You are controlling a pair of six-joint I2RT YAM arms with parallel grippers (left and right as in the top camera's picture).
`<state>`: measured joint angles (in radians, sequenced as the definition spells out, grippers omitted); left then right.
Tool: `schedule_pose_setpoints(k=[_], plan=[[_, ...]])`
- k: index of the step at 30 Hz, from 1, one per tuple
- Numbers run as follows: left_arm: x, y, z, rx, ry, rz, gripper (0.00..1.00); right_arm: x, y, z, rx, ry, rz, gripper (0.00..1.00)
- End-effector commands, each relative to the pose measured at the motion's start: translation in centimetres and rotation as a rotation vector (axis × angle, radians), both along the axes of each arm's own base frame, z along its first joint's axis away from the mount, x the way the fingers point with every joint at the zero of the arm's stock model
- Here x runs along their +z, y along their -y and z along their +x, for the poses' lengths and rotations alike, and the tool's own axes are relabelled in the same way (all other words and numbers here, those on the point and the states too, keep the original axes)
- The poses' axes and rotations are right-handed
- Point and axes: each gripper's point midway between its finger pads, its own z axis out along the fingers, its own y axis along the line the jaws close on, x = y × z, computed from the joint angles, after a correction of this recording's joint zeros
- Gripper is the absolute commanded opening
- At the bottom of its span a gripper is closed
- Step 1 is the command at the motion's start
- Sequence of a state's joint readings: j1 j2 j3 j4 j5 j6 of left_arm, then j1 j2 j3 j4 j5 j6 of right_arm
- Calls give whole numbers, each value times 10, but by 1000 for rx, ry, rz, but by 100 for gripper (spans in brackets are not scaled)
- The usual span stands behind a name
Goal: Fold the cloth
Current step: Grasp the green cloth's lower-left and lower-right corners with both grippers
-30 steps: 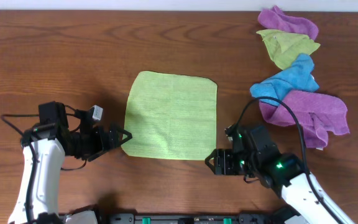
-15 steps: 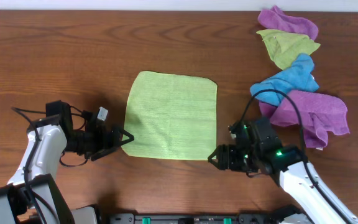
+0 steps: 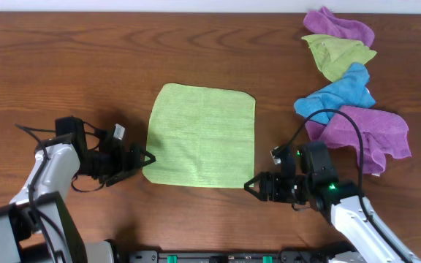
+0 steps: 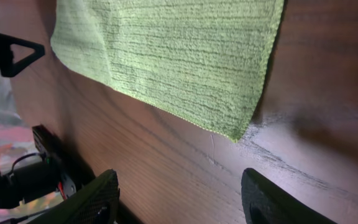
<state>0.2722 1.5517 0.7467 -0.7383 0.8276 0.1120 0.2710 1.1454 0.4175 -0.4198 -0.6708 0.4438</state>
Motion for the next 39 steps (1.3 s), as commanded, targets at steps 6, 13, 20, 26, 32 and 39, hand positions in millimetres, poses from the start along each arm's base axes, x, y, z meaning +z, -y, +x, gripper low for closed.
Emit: schedule_pose_setpoints(k=[6, 13, 20, 26, 32, 39], plan=[[-21, 6, -6, 11, -70, -59, 95, -16, 0, -8, -5, -43, 25, 59], [-26, 7, 2, 26, -58, -82, 95, -28, 0, -7, -6, -77, 14, 58], [-29, 12, 5, 28, -55, -130, 95, -43, -1, -3, -8, -102, 4, 57], [-31, 14, 4, 31, -71, -149, 96, -49, -1, 5, -14, -85, -4, 57], [-29, 16, -4, 33, -112, -161, 95, -56, 3, 6, -25, -89, -34, 53], [-27, 18, -10, 26, -136, -172, 95, -56, 4, 11, -34, -66, -43, 50]])
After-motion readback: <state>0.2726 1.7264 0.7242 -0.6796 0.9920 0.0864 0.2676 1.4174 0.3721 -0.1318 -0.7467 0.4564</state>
